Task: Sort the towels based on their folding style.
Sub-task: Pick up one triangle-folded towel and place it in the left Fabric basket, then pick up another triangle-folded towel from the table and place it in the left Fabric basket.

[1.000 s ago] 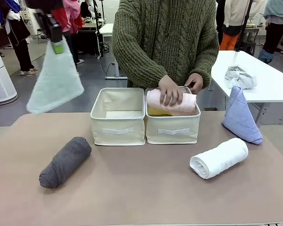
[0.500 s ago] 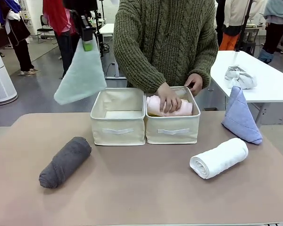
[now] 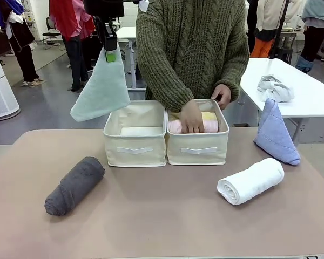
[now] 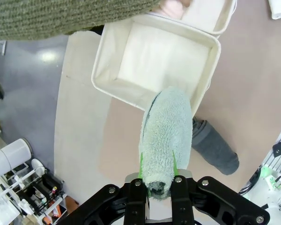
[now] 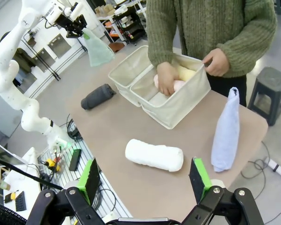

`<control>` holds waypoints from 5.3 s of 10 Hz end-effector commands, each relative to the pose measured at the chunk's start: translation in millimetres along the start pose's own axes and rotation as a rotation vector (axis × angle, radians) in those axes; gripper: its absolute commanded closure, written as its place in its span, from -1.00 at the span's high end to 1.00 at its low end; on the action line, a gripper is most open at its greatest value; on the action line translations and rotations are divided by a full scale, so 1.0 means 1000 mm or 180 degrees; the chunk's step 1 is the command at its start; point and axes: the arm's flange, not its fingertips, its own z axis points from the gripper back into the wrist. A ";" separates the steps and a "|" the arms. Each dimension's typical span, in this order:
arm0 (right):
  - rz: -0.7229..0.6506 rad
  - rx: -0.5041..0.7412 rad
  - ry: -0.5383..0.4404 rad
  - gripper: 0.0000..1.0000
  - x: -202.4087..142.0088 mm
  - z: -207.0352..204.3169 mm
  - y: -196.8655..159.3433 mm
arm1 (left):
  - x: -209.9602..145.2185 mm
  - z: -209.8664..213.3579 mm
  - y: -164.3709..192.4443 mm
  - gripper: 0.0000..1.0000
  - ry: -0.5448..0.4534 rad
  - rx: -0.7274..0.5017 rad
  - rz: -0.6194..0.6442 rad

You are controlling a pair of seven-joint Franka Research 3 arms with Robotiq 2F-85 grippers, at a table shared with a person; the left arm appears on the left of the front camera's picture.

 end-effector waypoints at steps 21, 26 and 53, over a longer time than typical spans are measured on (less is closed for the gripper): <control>0.0054 0.0037 -0.0023 1.00 -0.001 0.001 0.000 | 0.102 -0.196 -0.049 -0.68 0.0257 -0.0656 -0.1348; 0.0054 0.0037 -0.0023 1.00 -0.001 0.001 0.000 | 0.105 -0.221 -0.061 -0.68 0.0415 -0.0795 -0.1489; 0.0054 0.0037 -0.0023 1.00 -0.001 0.001 0.000 | -0.243 -0.085 0.046 1.00 -0.0907 -0.0844 0.0159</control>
